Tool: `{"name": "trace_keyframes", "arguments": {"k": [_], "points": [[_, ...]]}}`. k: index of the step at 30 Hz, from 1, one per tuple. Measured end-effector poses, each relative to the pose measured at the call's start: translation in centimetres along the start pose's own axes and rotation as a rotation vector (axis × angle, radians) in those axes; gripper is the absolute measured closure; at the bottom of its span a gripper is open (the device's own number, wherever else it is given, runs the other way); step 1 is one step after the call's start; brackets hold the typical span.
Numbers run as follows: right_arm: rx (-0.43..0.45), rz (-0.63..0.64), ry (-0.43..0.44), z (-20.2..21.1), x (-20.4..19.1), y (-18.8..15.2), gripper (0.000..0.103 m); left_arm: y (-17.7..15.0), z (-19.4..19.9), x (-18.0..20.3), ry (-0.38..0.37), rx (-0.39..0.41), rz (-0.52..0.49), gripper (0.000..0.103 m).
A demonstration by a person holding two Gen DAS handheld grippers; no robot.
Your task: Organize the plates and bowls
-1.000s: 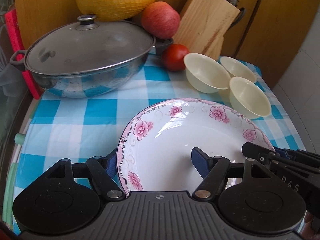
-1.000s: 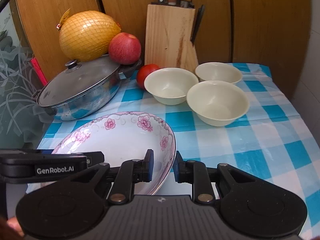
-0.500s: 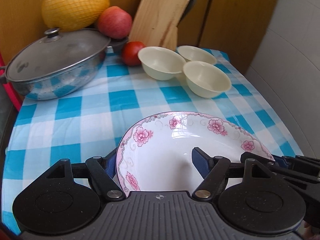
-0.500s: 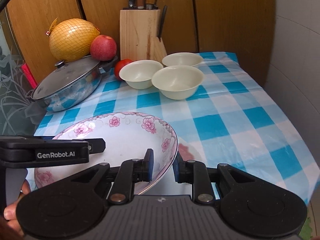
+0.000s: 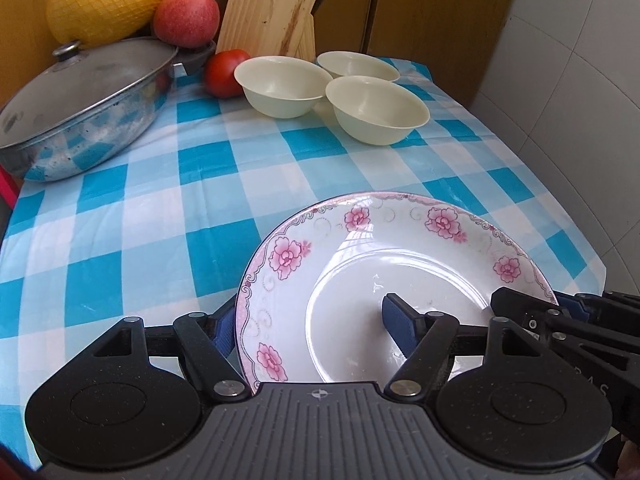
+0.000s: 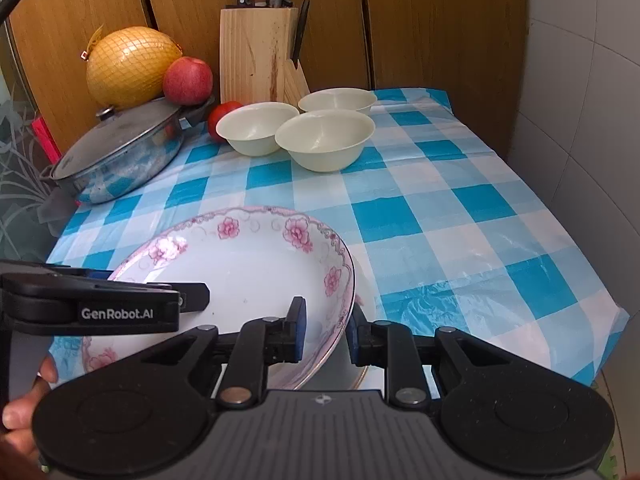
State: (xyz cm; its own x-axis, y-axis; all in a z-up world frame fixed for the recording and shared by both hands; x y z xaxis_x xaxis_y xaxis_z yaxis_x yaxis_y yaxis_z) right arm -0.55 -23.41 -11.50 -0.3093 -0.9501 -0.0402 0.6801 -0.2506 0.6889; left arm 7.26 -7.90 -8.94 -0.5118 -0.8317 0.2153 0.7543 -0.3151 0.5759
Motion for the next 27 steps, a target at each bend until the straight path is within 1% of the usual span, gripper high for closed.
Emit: {"name": "trace_keyframes", "arguments": {"k": [2, 3, 5, 7, 9, 12, 16, 18, 19, 20, 24, 25, 27], "points": [[0.015, 0.017, -0.033, 0.0, 0.1, -0.1, 0.081, 0.0, 0.0, 0.1, -0.002, 0.002, -0.008, 0.029], [0.023, 0.032, -0.051, 0.0, 0.2, -0.1, 0.081, 0.0, 0.2, 0.1, 0.002, 0.011, -0.018, 0.029], [0.042, 0.035, -0.076, 0.1, 0.6, 0.1, 0.081, 0.4, 0.6, 0.4, 0.016, 0.037, -0.039, 0.026], [0.058, 0.008, -0.078, 0.3, 1.2, 0.5, 0.081, 0.6, 0.8, 0.3, 0.023, 0.048, -0.039, 0.024], [0.064, -0.019, -0.08, 0.2, 1.8, 0.8, 0.081, 1.0, 0.8, -0.3, 0.026, 0.047, -0.014, 0.024], [0.051, -0.055, -0.059, -0.5, 2.4, 1.7, 0.081, 1.5, 0.6, -1.2, 0.025, 0.041, 0.034, 0.024], [0.065, -0.109, -0.023, -1.5, 2.5, 4.5, 0.08, 3.8, 0.5, -1.5, 0.032, 0.071, 0.081, 0.023], [0.058, -0.145, -0.004, -2.5, 2.6, 6.1, 0.08, 5.1, 0.2, -1.4, 0.04, 0.084, 0.105, 0.023], [0.048, -0.163, 0.005, -3.1, 2.7, 7.0, 0.08, 5.9, -0.2, -1.4, 0.035, 0.093, 0.115, 0.02], [0.044, -0.176, 0.01, -3.9, 2.8, 7.9, 0.08, 6.6, -0.7, -1.3, 0.033, 0.089, 0.123, 0.018], [0.036, -0.21, -0.021, -6.8, 3.7, 10.6, 0.08, 8.7, -2.8, -1.0, 0.037, 0.074, 0.142, 0.018], [0.022, -0.236, -0.011, -7.8, 4.1, 11.2, 0.08, 9.3, -3.4, -1.1, 0.038, 0.068, 0.153, 0.018], [0.0, -0.262, 0.008, -9.1, 4.3, 12.0, 0.08, 10.4, -4.4, -1.2, 0.013, 0.063, 0.198, 0.018]]}}
Point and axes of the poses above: each gripper's, at about its wrist camera, not at the fingertips, and z roughly against the way its jaws point, x to its right, y to its top, the point moved 6 cm from there along -z, roughly the way its jaws point, and after that the axes turned 9 degrees about -y, right-handed, at the moved point
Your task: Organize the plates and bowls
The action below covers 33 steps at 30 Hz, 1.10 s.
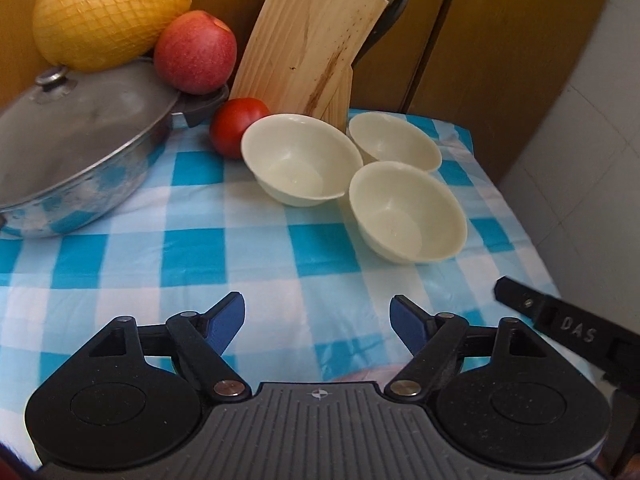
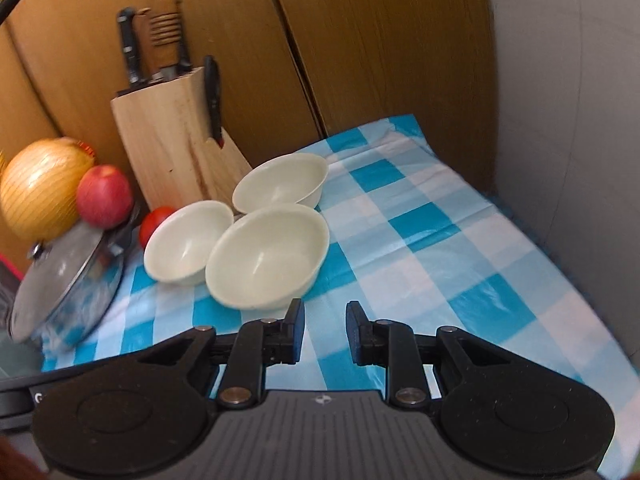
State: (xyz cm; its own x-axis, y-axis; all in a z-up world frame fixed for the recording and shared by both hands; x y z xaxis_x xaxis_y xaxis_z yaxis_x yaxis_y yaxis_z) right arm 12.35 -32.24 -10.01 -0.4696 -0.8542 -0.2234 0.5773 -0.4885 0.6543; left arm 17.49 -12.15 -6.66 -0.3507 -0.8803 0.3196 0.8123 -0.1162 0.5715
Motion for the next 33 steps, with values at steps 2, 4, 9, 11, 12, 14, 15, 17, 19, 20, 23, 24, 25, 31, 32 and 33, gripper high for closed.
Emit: {"name": "trace_keyframes", "arguments": {"k": [2, 4, 9, 11, 12, 14, 15, 17, 19, 20, 23, 24, 25, 31, 32, 33], "points": [[0.0, -0.008, 0.008, -1.0, -0.1, 0.8, 0.08, 1.1, -1.1, 0.1, -0.027, -0.007, 0.042, 0.019], [0.005, -0.013, 0.014, -1.7, -0.1, 1.5, 0.08, 2.0, -2.0, 0.1, -0.027, -0.006, 0.069, 0.02], [-0.02, -0.031, 0.016, -4.3, -0.1, 2.6, 0.08, 3.3, -4.3, 0.2, -0.035, -0.015, 0.127, 0.024], [-0.032, -0.037, 0.027, -5.2, -0.2, 2.8, 0.08, 3.5, -5.2, 0.5, -0.04, -0.03, 0.136, 0.029], [-0.039, -0.034, 0.033, -5.5, -0.2, 2.8, 0.08, 3.5, -5.7, 0.6, -0.041, -0.04, 0.143, 0.03], [-0.049, -0.031, 0.039, -6.0, -0.4, 2.8, 0.08, 3.6, -6.5, 0.8, -0.057, -0.056, 0.15, 0.035], [-0.054, -0.03, 0.04, -6.3, -0.5, 2.9, 0.08, 3.6, -6.8, 0.9, -0.058, -0.063, 0.15, 0.037], [-0.065, -0.029, 0.042, -6.7, -0.5, 3.0, 0.088, 3.8, -7.4, 1.0, -0.059, -0.071, 0.15, 0.046], [-0.078, -0.031, 0.049, -7.0, -0.6, 3.0, 0.092, 3.9, -8.1, 1.1, -0.063, -0.083, 0.146, 0.06], [-0.08, -0.029, 0.054, -7.0, -0.7, 3.0, 0.092, 3.8, -8.3, 1.2, -0.065, -0.09, 0.145, 0.066], [-0.094, -0.024, 0.061, -6.8, -0.7, 3.0, 0.092, 3.8, -8.8, 1.2, -0.074, -0.101, 0.139, 0.075], [-0.103, -0.026, 0.066, -6.7, -0.8, 2.9, 0.092, 3.8, -8.9, 1.2, -0.077, -0.102, 0.136, 0.077], [-0.113, -0.025, 0.069, -6.6, -0.8, 2.8, 0.092, 3.7, -8.8, 1.3, -0.079, -0.102, 0.129, 0.081], [-0.134, -0.017, 0.088, -4.7, -0.4, 2.0, 0.092, 3.0, -7.6, 1.6, -0.077, -0.115, 0.093, 0.081], [-0.141, -0.019, 0.096, -4.4, -0.3, 1.8, 0.091, 2.8, -7.2, 1.7, -0.077, -0.115, 0.088, 0.081], [-0.146, -0.021, 0.101, -4.1, -0.2, 1.6, 0.091, 2.7, -6.7, 1.7, -0.077, -0.113, 0.082, 0.081]]}}
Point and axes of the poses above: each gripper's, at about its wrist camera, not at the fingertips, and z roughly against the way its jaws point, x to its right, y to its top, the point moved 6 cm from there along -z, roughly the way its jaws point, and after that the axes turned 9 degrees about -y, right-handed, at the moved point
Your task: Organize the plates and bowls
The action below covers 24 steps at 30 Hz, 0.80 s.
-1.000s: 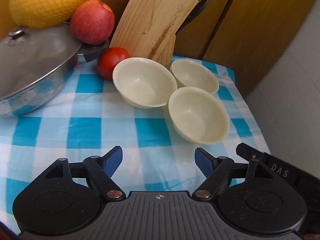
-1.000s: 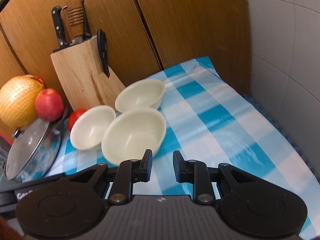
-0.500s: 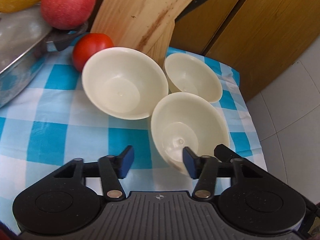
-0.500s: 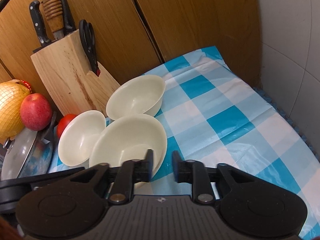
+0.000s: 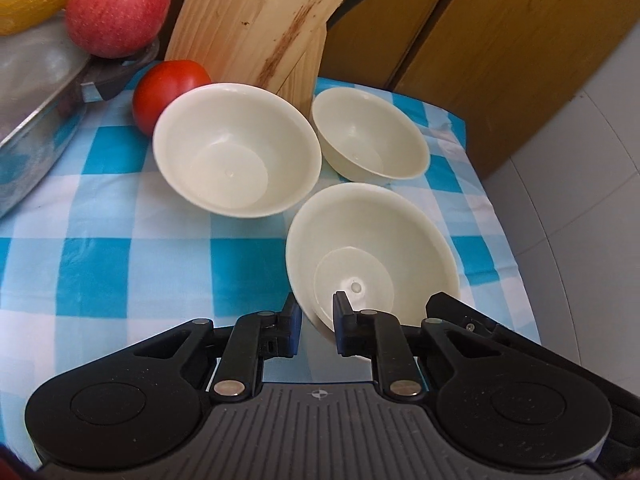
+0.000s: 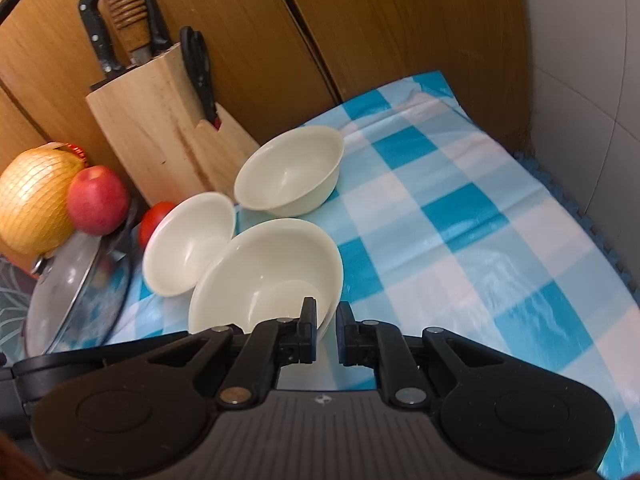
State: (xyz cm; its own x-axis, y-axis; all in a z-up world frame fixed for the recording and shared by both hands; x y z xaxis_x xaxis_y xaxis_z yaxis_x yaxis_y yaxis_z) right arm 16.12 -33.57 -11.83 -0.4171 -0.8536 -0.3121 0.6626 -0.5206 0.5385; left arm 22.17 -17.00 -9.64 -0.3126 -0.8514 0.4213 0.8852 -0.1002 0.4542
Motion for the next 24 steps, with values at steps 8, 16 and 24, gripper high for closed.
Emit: {"name": "trace_keyframes", "arguments": {"k": [8, 16, 24], "points": [[-0.016, 0.022, 0.028, 1.3, -1.1, -1.8, 0.091, -1.6, 2.4, -0.2, 0.021, 0.022, -0.035, 0.079], [-0.014, 0.06, 0.005, 1.1, -2.1, -2.8, 0.089, -2.2, 3.3, -3.4, 0.075, 0.023, -0.011, 0.067], [0.097, 0.036, -0.006, 4.3, -1.7, -2.0, 0.084, -1.2, 7.6, -4.5, 0.055, 0.153, 0.043, 0.045]]}}
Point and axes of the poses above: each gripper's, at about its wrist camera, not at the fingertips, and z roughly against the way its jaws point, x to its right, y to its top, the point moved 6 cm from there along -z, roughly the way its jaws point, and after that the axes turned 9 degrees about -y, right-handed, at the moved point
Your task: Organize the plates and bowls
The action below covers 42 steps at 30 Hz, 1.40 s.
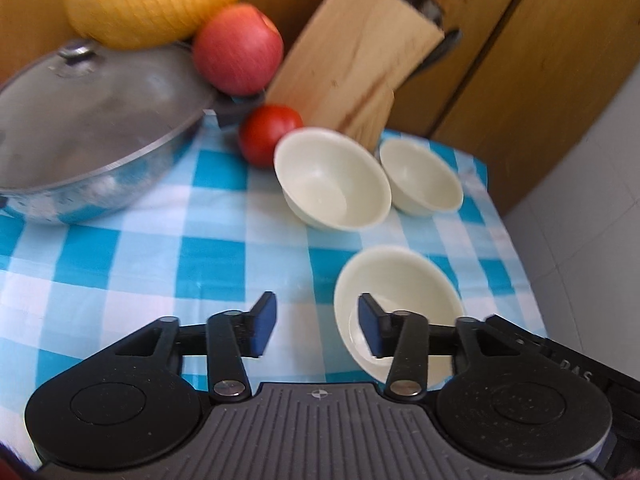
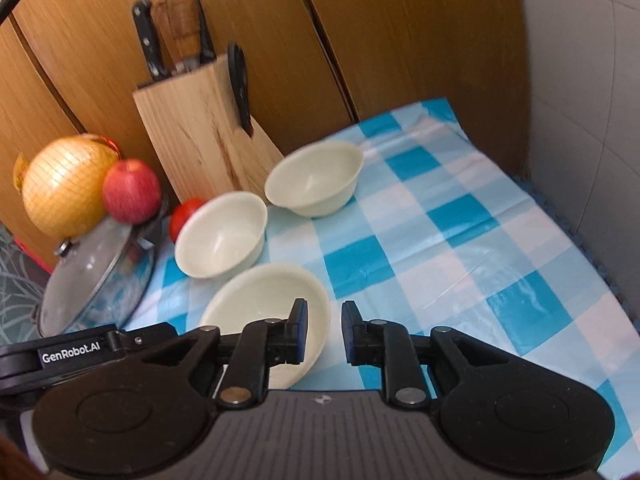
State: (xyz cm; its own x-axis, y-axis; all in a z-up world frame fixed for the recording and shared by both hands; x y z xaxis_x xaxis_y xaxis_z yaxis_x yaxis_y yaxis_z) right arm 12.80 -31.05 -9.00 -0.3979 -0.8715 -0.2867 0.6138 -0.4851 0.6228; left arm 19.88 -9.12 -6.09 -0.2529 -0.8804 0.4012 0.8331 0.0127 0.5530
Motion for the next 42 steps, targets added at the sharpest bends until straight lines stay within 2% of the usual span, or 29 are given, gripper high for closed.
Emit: {"name": "trace_keyframes", "arguments": {"k": [1, 6, 8, 11, 15, 17, 19, 21, 25, 42], "points": [[0.009, -0.011, 0.004, 0.3, 0.0, 0.1, 0.083, -0.1, 0.3, -0.1, 0.005, 0.011, 0.012, 0.04], [0.018, -0.059, 0.053, 0.0, -1.1, 1.0, 0.083, 0.2, 0.8, -0.3, 0.03, 0.033, 0.045, 0.036], [0.037, -0.047, 0.064, -0.1, -1.8, 1.3, 0.079, 0.7, 1.0, -0.2, 0.042, 0.06, 0.031, 0.028], [0.036, -0.038, 0.051, -1.2, -2.0, 1.7, 0.078, 1.7, 0.7, -0.6, 0.084, 0.081, 0.014, 0.028], [0.019, -0.044, 0.044, -3.0, -2.0, 2.3, 0.077, 2.7, -0.7, -1.1, 0.086, 0.082, 0.046, 0.028], [0.019, -0.043, 0.031, -3.8, -2.2, 2.9, 0.077, 3.1, -1.6, -1.2, 0.122, 0.081, 0.027, 0.027], [0.018, -0.042, 0.033, -4.7, -2.5, 3.7, 0.071, 3.4, -2.3, -1.4, 0.147, 0.081, 0.019, 0.023], [0.025, -0.04, 0.035, -5.4, -2.8, 4.3, 0.067, 3.7, -2.8, -1.4, 0.15, 0.08, 0.013, 0.02], [0.007, -0.036, 0.034, -7.1, -3.4, 4.7, 0.067, 4.0, -3.7, -1.3, 0.169, 0.075, -0.026, 0.018], [-0.03, -0.04, 0.029, -10.4, -4.8, 4.9, 0.067, 4.5, -6.6, -1.4, 0.196, 0.051, -0.058, 0.016]]}}
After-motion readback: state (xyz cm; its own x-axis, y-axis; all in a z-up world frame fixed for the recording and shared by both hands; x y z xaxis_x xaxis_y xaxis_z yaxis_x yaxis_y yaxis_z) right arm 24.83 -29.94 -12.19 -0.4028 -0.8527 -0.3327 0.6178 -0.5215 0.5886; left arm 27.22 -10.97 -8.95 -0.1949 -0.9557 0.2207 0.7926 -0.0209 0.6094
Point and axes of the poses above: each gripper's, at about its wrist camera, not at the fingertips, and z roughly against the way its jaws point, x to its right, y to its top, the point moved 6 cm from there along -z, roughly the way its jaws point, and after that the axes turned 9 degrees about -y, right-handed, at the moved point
